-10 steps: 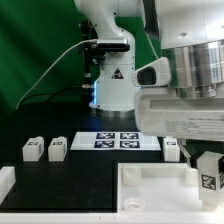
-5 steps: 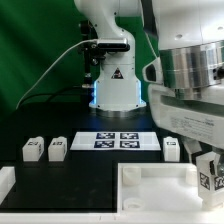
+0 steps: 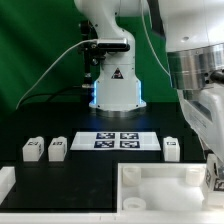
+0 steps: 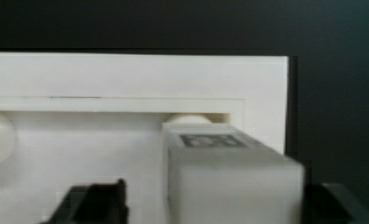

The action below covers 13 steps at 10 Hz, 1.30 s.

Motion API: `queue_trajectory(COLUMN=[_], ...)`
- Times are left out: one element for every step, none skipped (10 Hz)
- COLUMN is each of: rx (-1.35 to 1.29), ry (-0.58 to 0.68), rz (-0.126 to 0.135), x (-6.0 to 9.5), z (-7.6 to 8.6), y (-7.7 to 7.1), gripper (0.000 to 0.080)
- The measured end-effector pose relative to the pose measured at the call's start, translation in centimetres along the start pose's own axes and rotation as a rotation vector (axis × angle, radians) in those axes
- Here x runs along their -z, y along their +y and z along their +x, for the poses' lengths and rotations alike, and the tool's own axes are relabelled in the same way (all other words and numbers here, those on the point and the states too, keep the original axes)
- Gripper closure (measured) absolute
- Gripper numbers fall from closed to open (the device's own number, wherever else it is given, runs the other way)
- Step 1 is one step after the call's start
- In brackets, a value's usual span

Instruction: Assemble one leg

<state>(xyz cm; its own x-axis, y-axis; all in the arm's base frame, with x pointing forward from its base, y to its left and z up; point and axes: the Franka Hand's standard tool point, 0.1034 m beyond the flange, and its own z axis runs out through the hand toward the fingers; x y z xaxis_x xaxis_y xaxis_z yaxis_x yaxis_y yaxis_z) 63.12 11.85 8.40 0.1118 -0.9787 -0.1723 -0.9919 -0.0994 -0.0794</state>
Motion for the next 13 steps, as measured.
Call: queue_trajectory(rx=[0.218,0.352,0.502,0.668,0.772,0.887,1.072,1.191,1.211,1.201,1.177,1.157,1.092], ry=[0.001,0.000,0.000,0.004,0.004,0.004,-0.010,-0.017,-0.002,-0.004,-0.003,-0.003,0.000], rz=[-0.002,0.001,0.002,-0.006,-0.006,-0.007,-0.051,-0.080,-0.064,-0.066,-0.066,-0.066,-0.066], x=[0.0,0.2,0.2,0.1,0.1,0.1,-0.2,-0.2,-0.2,-0.3,-0.3,-0.4,-0.4], z=[0.0,0.0,-0.1,-0.3,-0.1,-0.1,0.0,-0.1,0.1,0.1,0.0,0.0,0.1], y=[0.0,-0.2,-0.2,-0.1,-0.2,-0.1,0.1,-0.8,-1.0,-0.9,-0.9,-0.9,-0.9], gripper=[0.0227,0.0171,0.0156,0.0151,0.0151,0.0151,0.0150,0.0150,0.0150,0.0150,0.0243,0.0426,0.0426])
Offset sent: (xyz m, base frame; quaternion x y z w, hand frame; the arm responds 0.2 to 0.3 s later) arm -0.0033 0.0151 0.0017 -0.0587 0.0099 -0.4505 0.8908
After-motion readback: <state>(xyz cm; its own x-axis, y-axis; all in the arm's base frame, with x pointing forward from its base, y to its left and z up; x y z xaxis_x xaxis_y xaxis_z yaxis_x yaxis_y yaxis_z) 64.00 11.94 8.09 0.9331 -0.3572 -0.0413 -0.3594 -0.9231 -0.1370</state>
